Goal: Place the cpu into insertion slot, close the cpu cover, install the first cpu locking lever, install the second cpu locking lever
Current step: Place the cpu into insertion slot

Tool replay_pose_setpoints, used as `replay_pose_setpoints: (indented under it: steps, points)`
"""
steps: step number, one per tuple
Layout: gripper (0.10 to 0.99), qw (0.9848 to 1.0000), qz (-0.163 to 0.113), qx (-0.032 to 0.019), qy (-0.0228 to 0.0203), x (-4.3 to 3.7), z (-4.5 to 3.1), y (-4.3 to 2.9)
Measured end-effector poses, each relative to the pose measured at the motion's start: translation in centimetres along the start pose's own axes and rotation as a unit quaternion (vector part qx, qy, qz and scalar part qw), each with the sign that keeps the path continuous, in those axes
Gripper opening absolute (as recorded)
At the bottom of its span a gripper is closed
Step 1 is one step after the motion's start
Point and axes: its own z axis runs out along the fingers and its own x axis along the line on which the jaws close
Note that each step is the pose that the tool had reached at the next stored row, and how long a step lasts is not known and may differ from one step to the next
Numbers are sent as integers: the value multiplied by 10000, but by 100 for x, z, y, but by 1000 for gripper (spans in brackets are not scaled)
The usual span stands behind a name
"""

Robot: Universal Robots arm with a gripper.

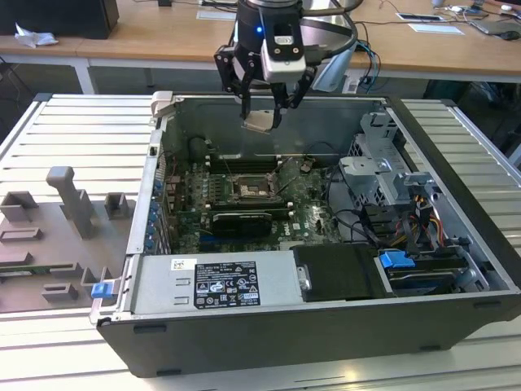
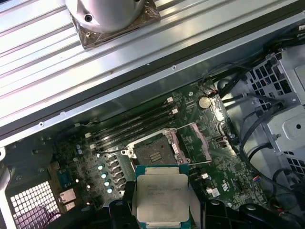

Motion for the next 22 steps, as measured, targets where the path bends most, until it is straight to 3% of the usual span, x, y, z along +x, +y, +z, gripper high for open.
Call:
replay_pose_setpoints:
  steps: [12, 22]
  points:
    - [529, 9990, 438, -6, -40, 0, 11, -1]
    - [529, 9966, 822, -13, -75, -1, 24, -2]
